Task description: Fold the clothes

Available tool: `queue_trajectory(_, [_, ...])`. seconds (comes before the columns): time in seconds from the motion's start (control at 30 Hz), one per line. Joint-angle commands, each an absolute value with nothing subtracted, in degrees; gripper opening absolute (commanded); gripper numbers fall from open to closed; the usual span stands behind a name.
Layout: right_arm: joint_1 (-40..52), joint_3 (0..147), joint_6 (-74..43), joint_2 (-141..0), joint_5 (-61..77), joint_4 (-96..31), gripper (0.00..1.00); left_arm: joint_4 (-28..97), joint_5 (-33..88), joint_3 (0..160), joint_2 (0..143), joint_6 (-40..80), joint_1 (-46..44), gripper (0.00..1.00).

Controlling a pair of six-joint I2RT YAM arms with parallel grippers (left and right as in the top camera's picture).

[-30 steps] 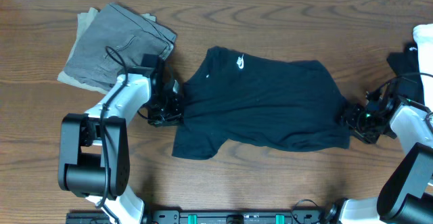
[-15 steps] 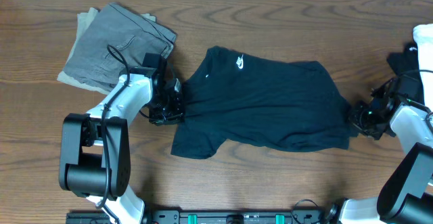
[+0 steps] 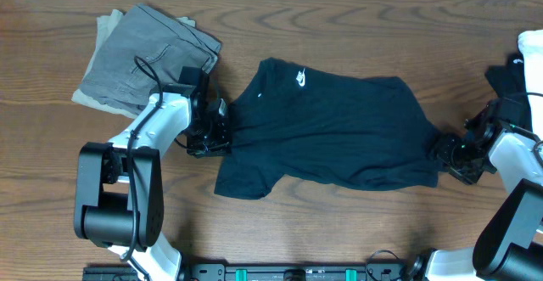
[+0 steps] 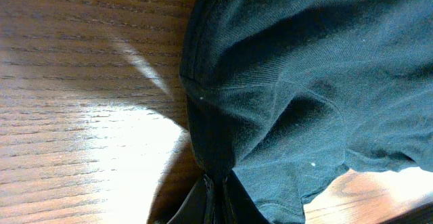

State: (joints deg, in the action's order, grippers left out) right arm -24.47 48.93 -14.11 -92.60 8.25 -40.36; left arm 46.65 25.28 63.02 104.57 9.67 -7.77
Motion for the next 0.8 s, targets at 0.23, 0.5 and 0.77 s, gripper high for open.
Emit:
queue_trajectory(0.23, [-24.1, 45.8, -16.1, -90.7, 14.2, -31.1, 0.01, 47.1, 24.9, 63.9, 103.7, 9.9, -7.8, 0.07])
queue_trajectory(0.5, [-24.3, 56.0, -18.4, -84.5, 25.8, -30.3, 0.01, 46.8, 24.9, 63.9, 103.7, 9.9, -7.8, 0.06])
queue_trajectory(0.77, [-23.3, 57.3, -22.7, -87.2, 22.4, -23.2, 0.01, 46.0, 24.9, 63.9, 103.7, 9.9, -7.9, 0.06])
